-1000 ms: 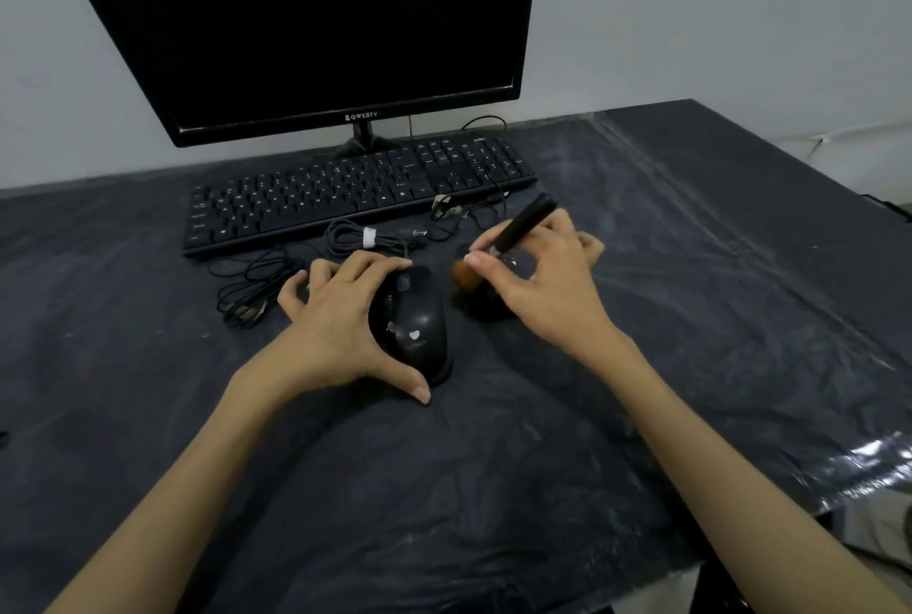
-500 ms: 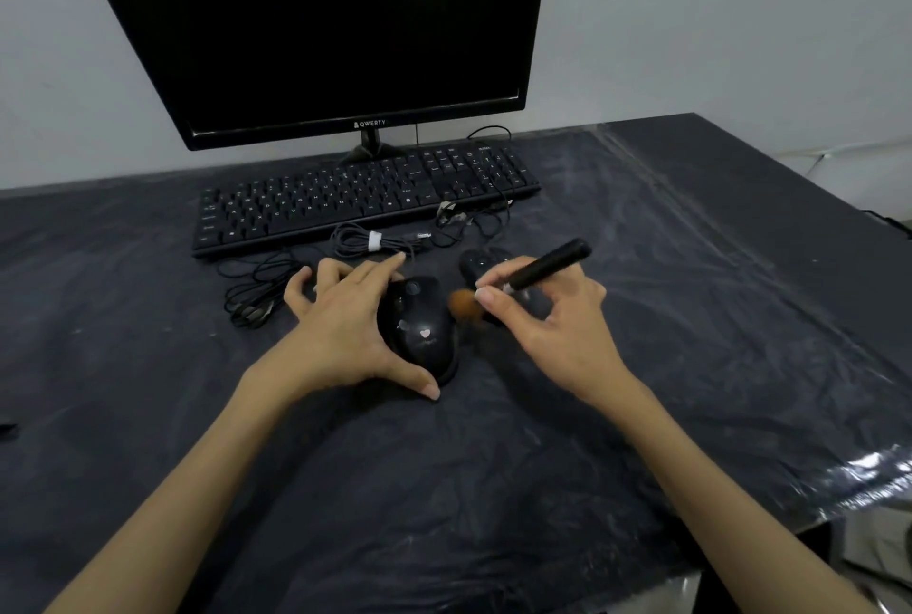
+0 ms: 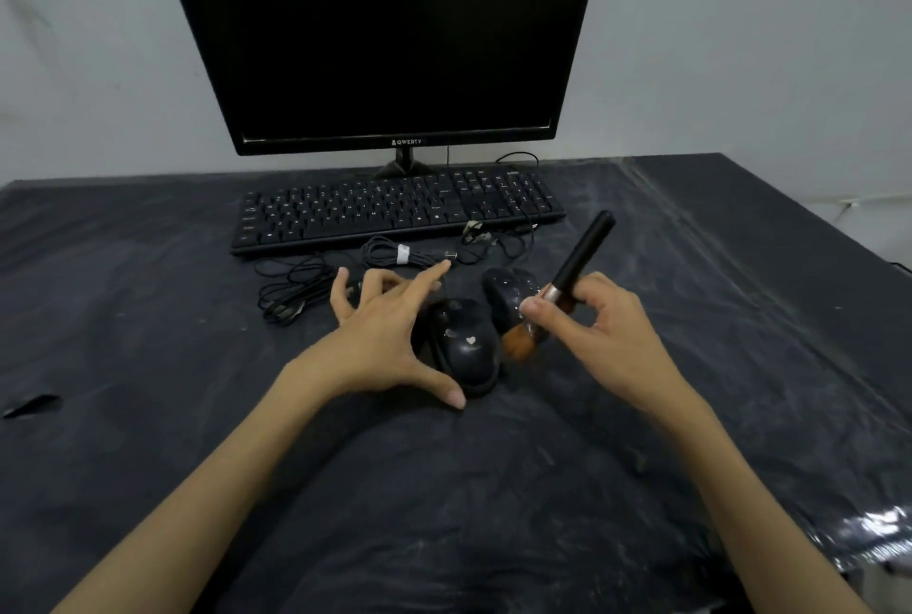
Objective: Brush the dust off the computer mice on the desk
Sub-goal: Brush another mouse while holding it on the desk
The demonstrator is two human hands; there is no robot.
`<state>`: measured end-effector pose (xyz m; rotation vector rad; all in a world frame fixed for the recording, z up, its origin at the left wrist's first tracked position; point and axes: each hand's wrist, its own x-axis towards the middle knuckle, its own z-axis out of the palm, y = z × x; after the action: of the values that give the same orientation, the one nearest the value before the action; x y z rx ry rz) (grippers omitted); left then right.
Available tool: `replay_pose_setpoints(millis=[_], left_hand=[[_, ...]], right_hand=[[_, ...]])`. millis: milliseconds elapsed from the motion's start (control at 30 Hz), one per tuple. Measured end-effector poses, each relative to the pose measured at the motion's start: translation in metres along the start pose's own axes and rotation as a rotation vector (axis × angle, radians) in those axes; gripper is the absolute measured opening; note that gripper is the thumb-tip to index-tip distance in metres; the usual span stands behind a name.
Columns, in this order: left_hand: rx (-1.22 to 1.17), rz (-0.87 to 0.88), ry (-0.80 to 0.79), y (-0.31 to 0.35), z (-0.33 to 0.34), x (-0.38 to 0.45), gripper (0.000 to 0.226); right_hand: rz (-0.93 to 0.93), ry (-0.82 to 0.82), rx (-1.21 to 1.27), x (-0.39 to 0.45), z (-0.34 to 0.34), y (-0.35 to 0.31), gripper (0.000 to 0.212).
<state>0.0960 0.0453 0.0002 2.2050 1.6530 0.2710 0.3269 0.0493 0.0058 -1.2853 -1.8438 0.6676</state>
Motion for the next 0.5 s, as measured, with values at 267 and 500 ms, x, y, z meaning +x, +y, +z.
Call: replay_pose_setpoints(millis=[267,500], left_hand=[[-0.556,0.151,0.139,-0.005,-0.018,-0.008,0.040],[-0.951,0.189,0.301,0.006,-0.010,-0.020,0.024]], right_hand=[[-0.297,-0.259,-0.461,0.014,0.026,-0.026,0.058],[-0.378,-0.196,-0.481,0.012,0.043,-0.034,0.058]])
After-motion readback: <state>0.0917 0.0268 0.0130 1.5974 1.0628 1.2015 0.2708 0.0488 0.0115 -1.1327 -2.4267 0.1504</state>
